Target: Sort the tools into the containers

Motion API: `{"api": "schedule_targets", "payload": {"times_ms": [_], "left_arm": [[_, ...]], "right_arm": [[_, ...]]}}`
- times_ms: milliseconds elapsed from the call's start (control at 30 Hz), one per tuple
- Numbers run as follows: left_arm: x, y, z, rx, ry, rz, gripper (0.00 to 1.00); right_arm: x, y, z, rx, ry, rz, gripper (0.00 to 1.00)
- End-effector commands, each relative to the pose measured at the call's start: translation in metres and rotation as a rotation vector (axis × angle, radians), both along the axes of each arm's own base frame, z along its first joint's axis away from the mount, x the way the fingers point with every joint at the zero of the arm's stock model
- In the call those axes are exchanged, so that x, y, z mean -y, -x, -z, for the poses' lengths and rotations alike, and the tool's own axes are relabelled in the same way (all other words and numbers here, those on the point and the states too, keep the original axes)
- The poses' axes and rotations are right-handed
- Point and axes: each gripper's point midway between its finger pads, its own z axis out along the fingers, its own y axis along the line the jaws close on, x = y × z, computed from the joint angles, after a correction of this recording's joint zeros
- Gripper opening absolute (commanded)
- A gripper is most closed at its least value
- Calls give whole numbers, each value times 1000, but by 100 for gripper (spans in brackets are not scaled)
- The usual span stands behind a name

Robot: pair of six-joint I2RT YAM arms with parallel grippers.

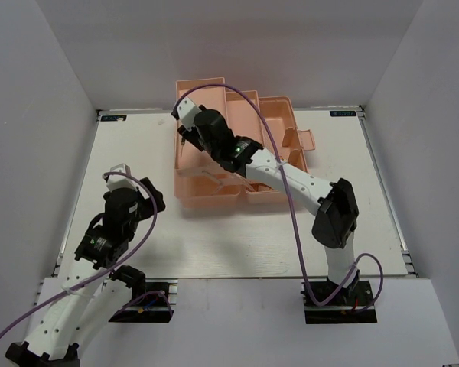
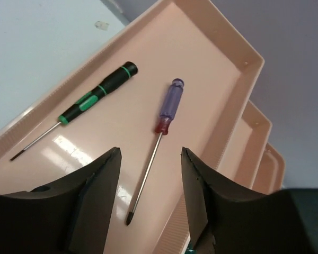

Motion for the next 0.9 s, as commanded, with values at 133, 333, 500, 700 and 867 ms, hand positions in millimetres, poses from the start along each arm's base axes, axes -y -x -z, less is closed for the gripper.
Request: {"api": "schedule_targets", "payload": {"times_ms": [133, 333, 500, 700, 867], "left_arm": [[6, -2, -1, 10, 10, 30, 92], [5, -1, -3, 19, 14, 31, 92], [5, -1, -5, 28, 17, 31, 92], [7, -1, -3, 26, 21, 39, 92], [7, -1, -3, 26, 21, 39, 92]], "right_arm": [[10, 73, -69, -173, -9, -426, 63], [10, 195, -40, -331, 94, -1183, 58], [31, 242, 13, -479, 160, -1376, 56], [22, 206, 74, -415, 315, -1117, 53], [16, 173, 110, -370, 380, -844, 53]]}}
